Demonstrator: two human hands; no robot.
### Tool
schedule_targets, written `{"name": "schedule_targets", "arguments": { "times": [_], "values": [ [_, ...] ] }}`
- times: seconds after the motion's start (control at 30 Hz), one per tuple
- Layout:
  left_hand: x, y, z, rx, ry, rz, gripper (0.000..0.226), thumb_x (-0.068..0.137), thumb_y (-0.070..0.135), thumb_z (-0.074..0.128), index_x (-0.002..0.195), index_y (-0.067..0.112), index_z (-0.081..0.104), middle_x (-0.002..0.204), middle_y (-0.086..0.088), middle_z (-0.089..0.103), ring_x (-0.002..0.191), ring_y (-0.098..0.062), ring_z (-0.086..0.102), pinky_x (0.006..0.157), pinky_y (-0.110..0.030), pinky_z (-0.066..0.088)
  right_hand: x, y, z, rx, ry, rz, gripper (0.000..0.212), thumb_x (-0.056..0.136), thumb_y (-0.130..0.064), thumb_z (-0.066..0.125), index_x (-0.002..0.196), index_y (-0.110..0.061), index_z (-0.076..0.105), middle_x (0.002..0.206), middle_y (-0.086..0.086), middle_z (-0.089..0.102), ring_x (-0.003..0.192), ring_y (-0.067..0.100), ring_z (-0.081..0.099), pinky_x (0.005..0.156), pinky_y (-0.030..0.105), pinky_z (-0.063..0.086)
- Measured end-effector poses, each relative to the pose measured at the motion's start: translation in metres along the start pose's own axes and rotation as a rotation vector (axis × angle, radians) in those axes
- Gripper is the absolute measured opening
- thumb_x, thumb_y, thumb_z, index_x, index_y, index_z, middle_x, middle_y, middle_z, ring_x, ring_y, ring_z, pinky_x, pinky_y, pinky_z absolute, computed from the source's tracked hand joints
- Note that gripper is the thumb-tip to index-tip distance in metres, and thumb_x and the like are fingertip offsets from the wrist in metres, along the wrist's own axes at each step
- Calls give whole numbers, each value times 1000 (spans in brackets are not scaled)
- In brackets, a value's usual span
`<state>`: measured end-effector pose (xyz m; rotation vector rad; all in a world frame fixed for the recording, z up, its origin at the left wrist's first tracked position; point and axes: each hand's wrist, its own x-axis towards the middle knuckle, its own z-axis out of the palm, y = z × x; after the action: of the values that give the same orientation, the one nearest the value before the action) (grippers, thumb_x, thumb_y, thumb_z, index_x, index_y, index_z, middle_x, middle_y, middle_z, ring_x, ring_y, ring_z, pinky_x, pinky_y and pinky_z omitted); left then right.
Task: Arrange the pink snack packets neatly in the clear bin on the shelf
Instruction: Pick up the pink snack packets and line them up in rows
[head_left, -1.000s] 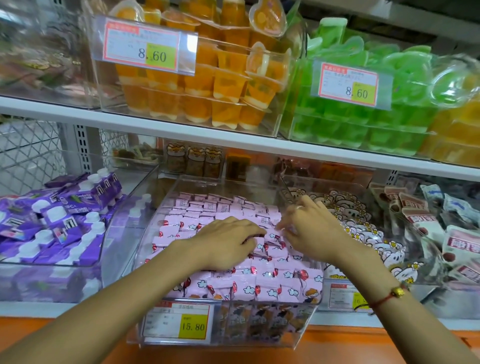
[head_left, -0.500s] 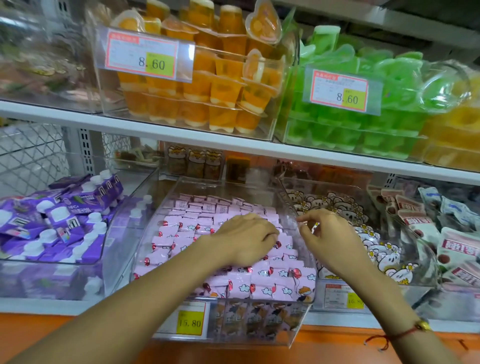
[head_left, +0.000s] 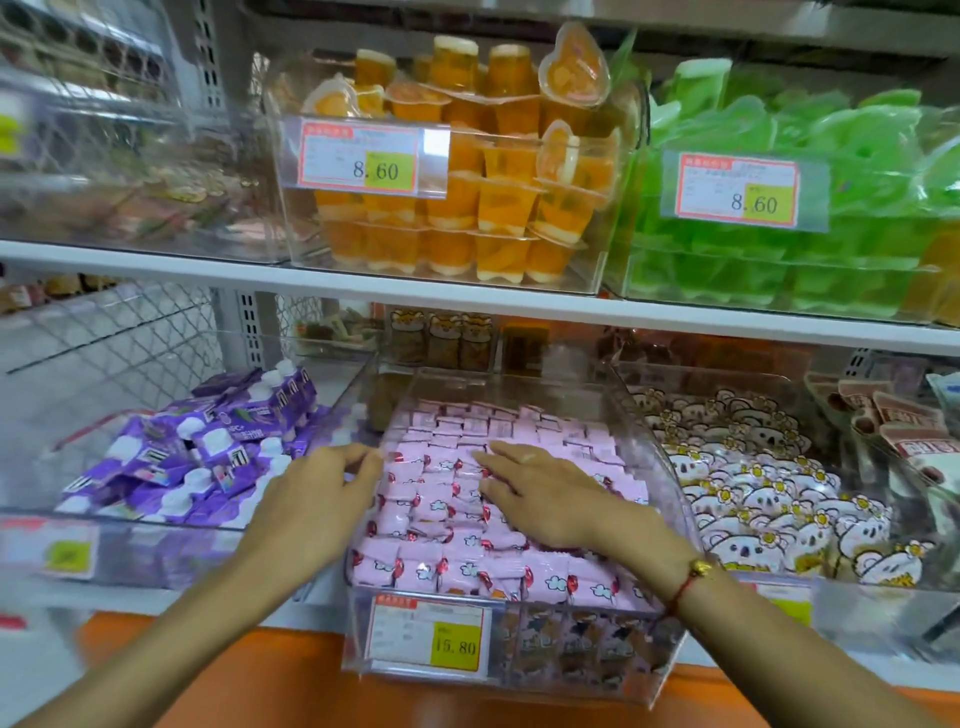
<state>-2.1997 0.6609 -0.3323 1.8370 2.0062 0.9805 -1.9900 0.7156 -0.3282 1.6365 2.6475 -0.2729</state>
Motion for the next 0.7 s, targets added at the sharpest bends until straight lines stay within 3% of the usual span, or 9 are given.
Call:
{"name": "schedule_targets", "arguments": {
  "times": [0.13,0.2,0.27,0.3,0.37,0.5,0.6,0.67,0.7],
  "values": [
    [-3,3,6,-90,21,-28,39,95,34,48,56,29,52,48,15,50,73,-28,53,54,-27,31,-2,17,-5,62,-61,-26,50,102,-42,26,150,-29,22,159,-5,9,146,16,11,118,33,14],
    [-5,4,9,-130,9,-19,40,94,35,48,55,31,53,44,15,52,66,-21,50,52,-23,31,0,17,-11,51,-68,5,46,102,-38,29,145,-23,36,156,1,23,142,21,23,116,36,22],
    [-7,5,11,-186,3,-16,35,95,37,47,61,37,57,54,16,58,73,-18,56,58,-24,33,7,8,-17,-32,105,50,38,101,-32,32,127,-17,56,139,8,48,125,28,45,102,39,39],
    [-9,4,12,-226,-1,-21,30,95,39,47,68,40,60,64,14,62,81,-19,59,62,-26,35,10,0,-18,-63,231,52,35,100,-30,34,121,-17,59,131,8,53,118,29,49,96,39,43],
    [-10,3,11,-292,-21,-36,23,93,44,47,83,39,68,74,10,64,90,-20,63,71,-27,39,18,-19,-13,-1,358,-17,35,100,-28,36,126,-19,56,130,7,51,119,29,46,93,38,41],
    [-5,-3,4,-360,-115,-5,25,91,44,50,88,32,72,82,7,72,74,-14,66,82,-36,53,26,-41,8,27,164,-89,42,102,-33,29,139,-21,43,135,6,39,125,27,36,101,40,36],
    [-1,-4,4,-342,-121,31,19,91,40,53,98,29,67,96,8,70,84,-15,65,86,-38,52,23,-34,7,75,141,-105,42,102,-33,29,141,-24,42,131,2,41,121,23,35,100,37,35],
    [2,-2,5,-325,-89,54,22,92,35,54,112,29,61,103,10,66,89,-14,63,89,-36,50,24,-34,5,98,140,-126,38,102,-33,30,129,-23,54,119,2,48,113,21,40,92,35,37],
    [3,0,6,-323,-74,68,28,92,33,55,119,27,58,107,12,63,91,-11,62,91,-34,48,27,-35,2,109,158,-121,34,101,-33,33,110,-22,64,105,3,53,103,22,46,84,34,39]
  ]
}}
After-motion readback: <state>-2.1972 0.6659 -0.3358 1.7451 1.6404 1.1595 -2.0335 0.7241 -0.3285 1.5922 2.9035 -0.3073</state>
